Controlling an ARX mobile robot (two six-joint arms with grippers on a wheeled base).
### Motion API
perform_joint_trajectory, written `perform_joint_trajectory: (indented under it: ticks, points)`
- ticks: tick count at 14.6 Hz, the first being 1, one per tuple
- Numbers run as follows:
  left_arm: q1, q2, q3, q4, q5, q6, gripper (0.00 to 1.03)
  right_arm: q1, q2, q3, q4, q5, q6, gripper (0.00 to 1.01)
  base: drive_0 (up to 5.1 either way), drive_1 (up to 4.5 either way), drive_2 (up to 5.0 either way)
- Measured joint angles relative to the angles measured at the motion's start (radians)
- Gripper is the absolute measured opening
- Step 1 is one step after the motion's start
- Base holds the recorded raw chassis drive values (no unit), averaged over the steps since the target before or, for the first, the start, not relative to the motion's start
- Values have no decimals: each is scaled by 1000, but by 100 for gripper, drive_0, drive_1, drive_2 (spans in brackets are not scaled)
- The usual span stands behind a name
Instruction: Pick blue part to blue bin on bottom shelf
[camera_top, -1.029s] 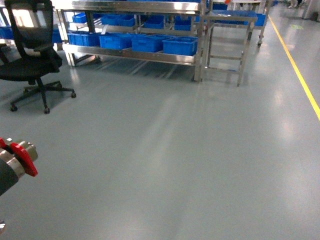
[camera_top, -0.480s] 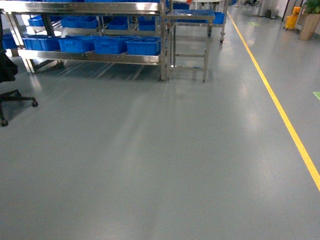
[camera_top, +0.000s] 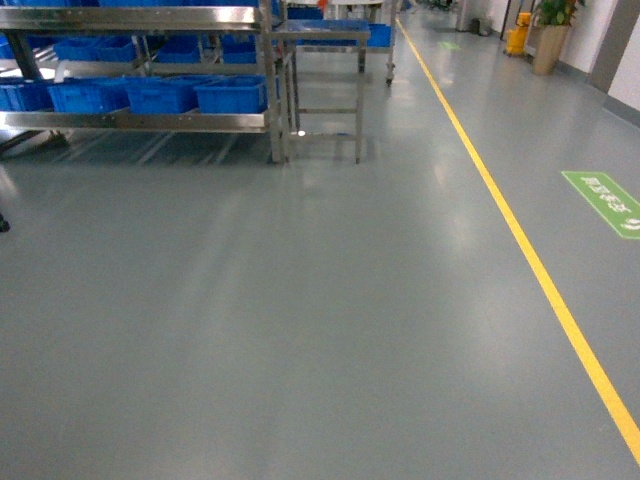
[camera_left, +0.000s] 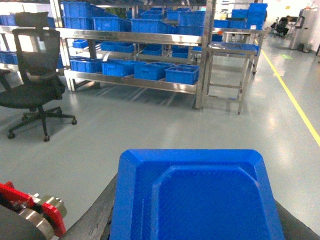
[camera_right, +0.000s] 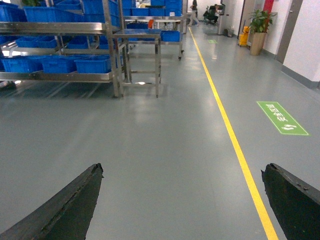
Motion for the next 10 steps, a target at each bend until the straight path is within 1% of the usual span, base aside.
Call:
perform_joint_trajectory:
  ticks: [2,6,10]
  points:
    - [0,0,0,-1,0,0,43,0,0,0,0,0,0,98,-124,-124,-124]
    - [-2,1,0,0,3,0,43,0,0,0,0,0,0,98,0,0,0]
    - [-2,-1,0,-3,2,0,43,0,0,0,-1,0,0,98,-7,405,-420]
